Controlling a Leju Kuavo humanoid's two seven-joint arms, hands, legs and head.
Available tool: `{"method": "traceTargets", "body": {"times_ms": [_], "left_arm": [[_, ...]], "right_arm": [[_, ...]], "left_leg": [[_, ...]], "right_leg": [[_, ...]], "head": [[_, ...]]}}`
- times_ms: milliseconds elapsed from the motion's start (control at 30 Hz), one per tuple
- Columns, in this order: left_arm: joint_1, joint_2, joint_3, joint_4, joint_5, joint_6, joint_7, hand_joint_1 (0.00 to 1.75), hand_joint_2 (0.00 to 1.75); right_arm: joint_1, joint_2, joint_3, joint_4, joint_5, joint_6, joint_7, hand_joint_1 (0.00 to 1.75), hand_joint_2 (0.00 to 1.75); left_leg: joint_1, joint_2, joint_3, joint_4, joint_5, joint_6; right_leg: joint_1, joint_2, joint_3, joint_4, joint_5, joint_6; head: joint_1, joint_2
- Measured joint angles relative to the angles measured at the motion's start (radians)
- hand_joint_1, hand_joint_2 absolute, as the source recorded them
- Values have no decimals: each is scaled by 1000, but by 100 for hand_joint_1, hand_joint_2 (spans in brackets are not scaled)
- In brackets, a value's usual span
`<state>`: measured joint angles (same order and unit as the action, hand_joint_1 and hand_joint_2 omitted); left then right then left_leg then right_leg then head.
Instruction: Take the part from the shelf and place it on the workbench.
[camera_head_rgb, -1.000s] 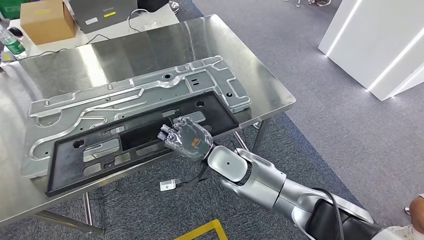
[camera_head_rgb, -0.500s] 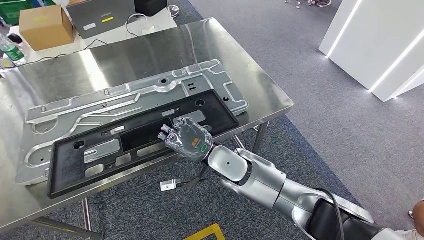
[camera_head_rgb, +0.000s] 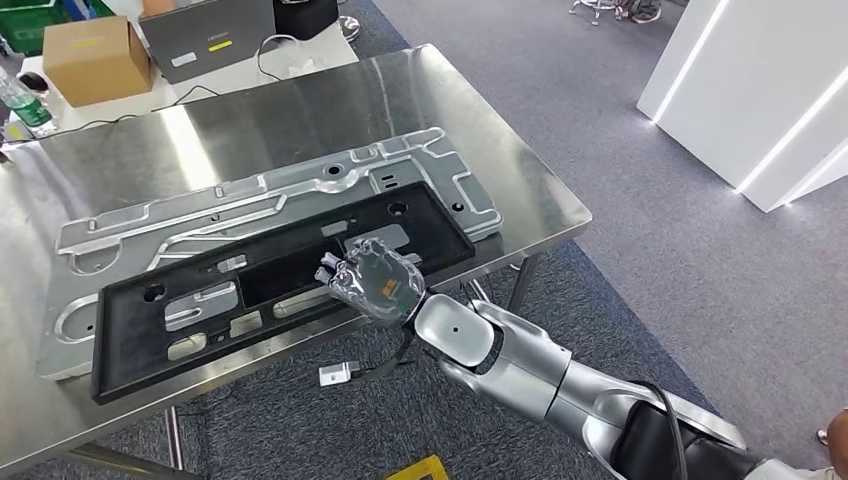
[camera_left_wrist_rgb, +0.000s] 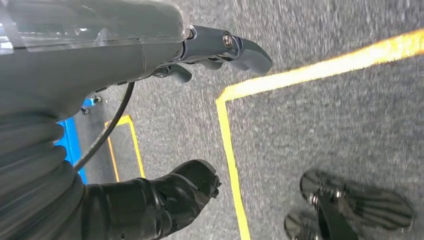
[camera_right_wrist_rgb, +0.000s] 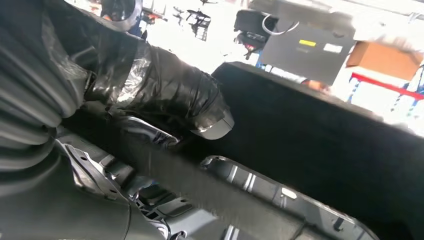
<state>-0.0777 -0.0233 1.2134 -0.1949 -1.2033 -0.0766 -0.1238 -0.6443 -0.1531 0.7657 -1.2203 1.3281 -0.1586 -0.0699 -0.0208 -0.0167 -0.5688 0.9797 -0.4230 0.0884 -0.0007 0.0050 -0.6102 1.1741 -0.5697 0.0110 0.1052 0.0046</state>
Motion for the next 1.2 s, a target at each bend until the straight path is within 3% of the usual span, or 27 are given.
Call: {"method": "traceTargets", "body": {"times_ms": [67,100,133,200,233,333,400,467,567,600,633,700,733,800,933,1000,1067,1100,1133,1200], "left_arm": [[-1,0,0,0,-1,4,5,0,175],[0,0,0,0,-1,4,6,0,175],[0,0,0,0,-2,4,6,0,175],[2,-1,0,0,-3,3,6,0,175],[1,-1,0,0,-3,3,6,0,175],[-3,-2,0,0,-3,3,5,0,175],[-2,-1,0,0,-4,3,5,0,175],[-3,0,0,0,-4,3,4,0,175],[-4,0,0,0,-4,3,4,0,175],[-3,0,0,0,-4,3,4,0,175],[-2,0,0,0,-4,2,4,0,175],[0,0,0,0,-4,2,4,0,175],[-1,-1,0,0,-4,2,4,0,175],[-5,-1,0,0,-4,2,2,0,175],[-10,-3,0,0,-4,2,-1,0,175],[-9,-3,0,0,-4,2,-2,0,175],[-9,-3,0,0,-4,2,-2,0,175],[-9,-3,0,0,-4,2,-2,0,175],[-8,-3,0,0,-4,2,-2,0,175],[-8,-4,0,0,-4,2,-2,0,175]], "right_arm": [[6,0,1,1,-1,0,0,175,175],[10,-1,1,2,-2,0,-1,175,175],[13,-1,2,3,-5,-1,-2,175,175],[15,-2,2,4,-11,-1,-6,175,175],[16,-2,3,4,-14,-1,-8,175,175],[17,-3,4,6,-14,-1,-11,175,175],[17,-3,5,6,-13,-2,-11,175,175],[16,-3,5,6,-13,-2,-12,175,175],[16,-3,5,7,-12,-3,-13,175,175],[16,-3,6,8,-10,-3,-12,175,175],[17,-3,6,8,-7,-3,-12,175,175],[17,-3,7,8,0,-4,-10,175,175],[16,-3,7,9,3,-4,-8,175,175],[16,-2,7,10,14,-7,1,175,175],[13,-2,9,14,31,-9,10,175,175],[10,-2,9,15,33,-9,10,175,175],[10,-2,11,18,34,-9,11,175,175],[11,-2,12,21,35,-9,11,175,175],[11,-2,13,22,35,-8,11,175,175],[11,-2,14,24,35,-8,11,175,175]], "left_leg": [[1,0,0,3,-3,-4],[2,-1,0,7,-7,-9],[4,-1,1,12,-12,-14],[9,-1,3,26,-26,-27],[11,-1,2,35,-33,-33],[12,-2,-6,54,-44,-53],[12,-1,-8,66,-53,-64],[16,3,-35,125,-87,-76],[28,9,-130,289,-154,-96],[32,10,-149,311,-152,-99],[35,11,-151,295,-129,-101],[41,17,-110,179,-46,-104],[39,29,-91,119,-18,-104],[32,48,-75,59,0,-95],[30,26,-68,51,3,-67],[29,13,-62,48,1,-55],[23,-4,-59,49,-3,-45],[18,-14,-57,50,-4,-42],[13,-24,-55,50,-6,-39],[5,-45,-47,50,-9,-35]], "right_leg": [[-7,0,-61,92,-44,7],[-11,-1,-76,102,-37,10],[-15,-1,-72,75,-8,12],[-20,-2,-32,-37,71,13],[-18,-2,-18,-85,88,10],[-11,-1,-12,-118,96,-11],[-14,-1,-2,-122,106,-25],[-19,-3,9,-129,106,-32],[-20,-5,14,-130,100,-37],[-20,-5,16,-129,97,-37],[-22,-4,20,-129,93,-36],[-25,-5,33,-129,84,-29],[-26,-7,38,-129,80,-24],[-21,-14,42,-133,75,-13],[-17,-28,46,-120,50,10],[-18,-20,3,-26,1,12],[-14,-16,-71,106,-46,8],[-11,-14,-97,141,-47,4],[-7,-12,-106,142,-29,-2],[4,9,-71,35,52,-27]], "head": [[0,0],[0,0],[0,0],[0,0],[1,0],[2,0],[2,0],[1,0],[1,0],[1,0],[1,0],[1,0],[1,0],[0,0],[0,0],[0,0],[0,0],[0,0],[0,0],[0,0]]}}
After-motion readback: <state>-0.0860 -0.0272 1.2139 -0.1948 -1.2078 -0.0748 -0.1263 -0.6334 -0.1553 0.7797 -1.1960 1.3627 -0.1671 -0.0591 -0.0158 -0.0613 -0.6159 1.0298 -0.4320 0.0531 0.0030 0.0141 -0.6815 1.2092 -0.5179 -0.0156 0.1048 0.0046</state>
